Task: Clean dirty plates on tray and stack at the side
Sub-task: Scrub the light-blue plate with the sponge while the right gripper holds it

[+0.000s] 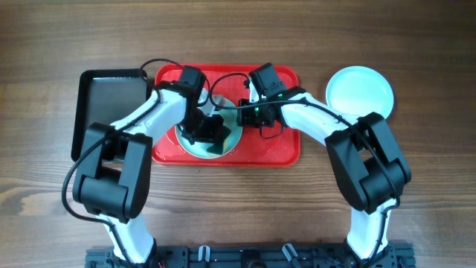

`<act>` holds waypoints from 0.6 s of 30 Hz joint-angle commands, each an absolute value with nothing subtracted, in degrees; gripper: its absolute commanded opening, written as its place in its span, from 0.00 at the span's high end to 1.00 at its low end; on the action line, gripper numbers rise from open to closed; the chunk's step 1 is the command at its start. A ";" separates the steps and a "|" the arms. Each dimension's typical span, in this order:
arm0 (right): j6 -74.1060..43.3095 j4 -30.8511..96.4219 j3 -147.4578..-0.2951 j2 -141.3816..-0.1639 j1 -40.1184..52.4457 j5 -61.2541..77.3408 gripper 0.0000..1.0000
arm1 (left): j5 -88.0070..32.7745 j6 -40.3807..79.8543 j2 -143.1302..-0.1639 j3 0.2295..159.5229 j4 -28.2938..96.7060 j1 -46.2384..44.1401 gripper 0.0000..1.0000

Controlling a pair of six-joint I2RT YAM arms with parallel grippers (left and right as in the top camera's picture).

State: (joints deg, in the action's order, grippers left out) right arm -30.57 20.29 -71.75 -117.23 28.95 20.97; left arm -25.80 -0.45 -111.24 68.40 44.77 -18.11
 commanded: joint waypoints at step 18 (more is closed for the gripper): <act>-31.44 21.04 -71.72 -118.96 28.80 19.38 0.96 | 10.66 31.86 -113.27 67.09 32.95 -13.32 0.96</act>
State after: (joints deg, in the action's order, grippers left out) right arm -31.48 19.88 -72.05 -117.23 28.36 19.09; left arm -2.39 22.52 -111.46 68.99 27.29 -19.31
